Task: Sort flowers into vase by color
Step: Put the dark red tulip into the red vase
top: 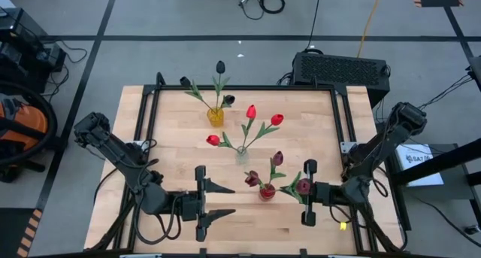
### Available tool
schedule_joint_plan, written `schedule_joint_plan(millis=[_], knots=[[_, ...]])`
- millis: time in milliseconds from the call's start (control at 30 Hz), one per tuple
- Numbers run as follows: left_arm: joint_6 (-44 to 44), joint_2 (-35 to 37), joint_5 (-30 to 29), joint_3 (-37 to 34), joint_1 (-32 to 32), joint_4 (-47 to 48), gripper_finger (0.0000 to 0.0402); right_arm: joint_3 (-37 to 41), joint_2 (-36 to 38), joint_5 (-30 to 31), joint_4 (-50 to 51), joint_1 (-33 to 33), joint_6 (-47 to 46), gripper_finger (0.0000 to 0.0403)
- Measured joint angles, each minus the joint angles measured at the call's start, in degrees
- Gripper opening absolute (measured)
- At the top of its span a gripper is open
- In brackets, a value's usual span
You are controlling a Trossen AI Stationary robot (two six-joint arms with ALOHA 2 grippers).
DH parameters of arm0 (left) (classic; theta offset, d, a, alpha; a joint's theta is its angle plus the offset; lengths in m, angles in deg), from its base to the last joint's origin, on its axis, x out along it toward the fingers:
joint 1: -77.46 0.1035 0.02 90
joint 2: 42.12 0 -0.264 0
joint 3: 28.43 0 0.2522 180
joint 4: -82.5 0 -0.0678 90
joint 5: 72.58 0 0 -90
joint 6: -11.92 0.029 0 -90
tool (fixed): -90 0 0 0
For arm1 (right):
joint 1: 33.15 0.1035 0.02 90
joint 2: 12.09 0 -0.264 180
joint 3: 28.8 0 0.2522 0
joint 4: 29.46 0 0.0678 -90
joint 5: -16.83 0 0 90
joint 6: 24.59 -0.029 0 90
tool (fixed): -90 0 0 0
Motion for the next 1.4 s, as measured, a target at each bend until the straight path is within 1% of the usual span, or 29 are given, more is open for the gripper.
schedule_joint_plan(millis=[333, 567, 767, 1400], knots=[[0.00, 0.00, 0.00, 0.00, 0.04, -0.13, 0.0228, 0.00, -1.17, 0.01, 0.01, -0.19, -0.49, 0.0002], [0.00, 0.00, 0.00, 0.00, 0.04, -0.12, 0.0228, -0.02, -1.17, 0.02, 0.93, -1.47, -0.63, 0.0002], [0.02, 0.00, 0.00, 0.00, 0.04, -0.11, 0.0228, -0.04, -1.21, -0.01, 3.81, -2.52, -3.34, 0.0002], [0.02, 0.00, 0.00, 0.00, 0.19, 0.00, 0.0228, -0.04, -6.65, -0.01, 3.66, -3.81, -8.27, 0.0002]])
